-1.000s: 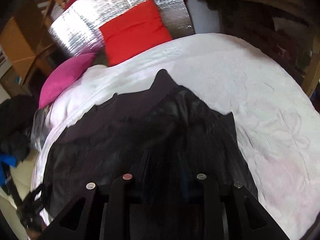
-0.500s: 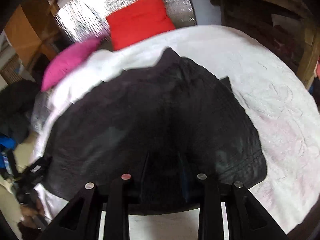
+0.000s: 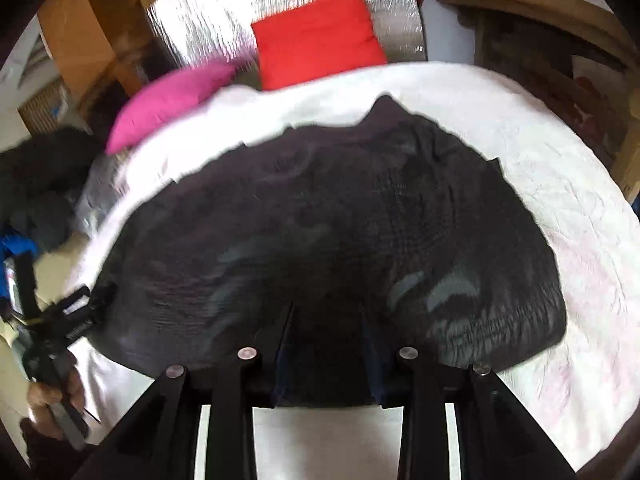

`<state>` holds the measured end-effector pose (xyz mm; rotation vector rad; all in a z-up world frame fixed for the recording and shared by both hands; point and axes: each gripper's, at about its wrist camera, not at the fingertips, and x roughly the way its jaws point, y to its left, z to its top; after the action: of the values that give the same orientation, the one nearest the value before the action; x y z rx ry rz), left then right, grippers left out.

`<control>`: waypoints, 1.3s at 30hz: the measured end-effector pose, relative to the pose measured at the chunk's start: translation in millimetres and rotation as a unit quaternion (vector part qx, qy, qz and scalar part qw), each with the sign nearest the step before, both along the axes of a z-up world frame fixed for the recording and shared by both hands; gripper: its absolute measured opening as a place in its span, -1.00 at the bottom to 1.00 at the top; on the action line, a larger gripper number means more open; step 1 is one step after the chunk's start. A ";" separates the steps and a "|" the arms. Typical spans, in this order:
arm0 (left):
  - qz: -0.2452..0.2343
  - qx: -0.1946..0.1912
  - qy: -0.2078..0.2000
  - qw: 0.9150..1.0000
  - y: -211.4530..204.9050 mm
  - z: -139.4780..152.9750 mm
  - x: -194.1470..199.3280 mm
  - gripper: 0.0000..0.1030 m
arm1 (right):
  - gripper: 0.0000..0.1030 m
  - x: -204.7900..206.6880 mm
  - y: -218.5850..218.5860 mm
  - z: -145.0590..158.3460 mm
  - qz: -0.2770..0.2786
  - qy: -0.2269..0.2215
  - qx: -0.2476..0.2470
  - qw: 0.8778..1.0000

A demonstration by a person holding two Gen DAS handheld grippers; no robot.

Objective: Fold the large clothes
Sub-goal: 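Open both grippers and pull them back from the folded jacket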

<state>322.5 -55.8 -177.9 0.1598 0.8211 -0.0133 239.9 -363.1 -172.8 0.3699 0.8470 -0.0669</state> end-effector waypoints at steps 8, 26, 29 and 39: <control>0.021 -0.004 -0.109 0.994 -7.8 80.0 -86.2 0.79 | 0.67 -79.1 21.9 71.4 -0.018 -0.132 -0.022 0.991; 0.035 0.005 -0.277 0.960 5.2 232.0 -265.6 0.99 | 0.67 -215.7 88.6 211.4 -0.007 -0.206 -0.091 0.974; 0.039 -0.001 -0.288 0.957 10.0 242.9 -284.6 1.00 | 0.67 -235.7 99.0 221.3 -0.007 -0.215 -0.095 0.972; 0.060 -0.008 -0.315 0.947 26.9 261.5 -319.7 1.00 | 0.67 -249.9 112.7 224.4 -0.024 -0.223 -0.088 0.971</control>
<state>2.8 -28.9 83.6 0.0881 0.1883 0.1408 -10.0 -250.5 51.6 0.2238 0.3841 -0.0984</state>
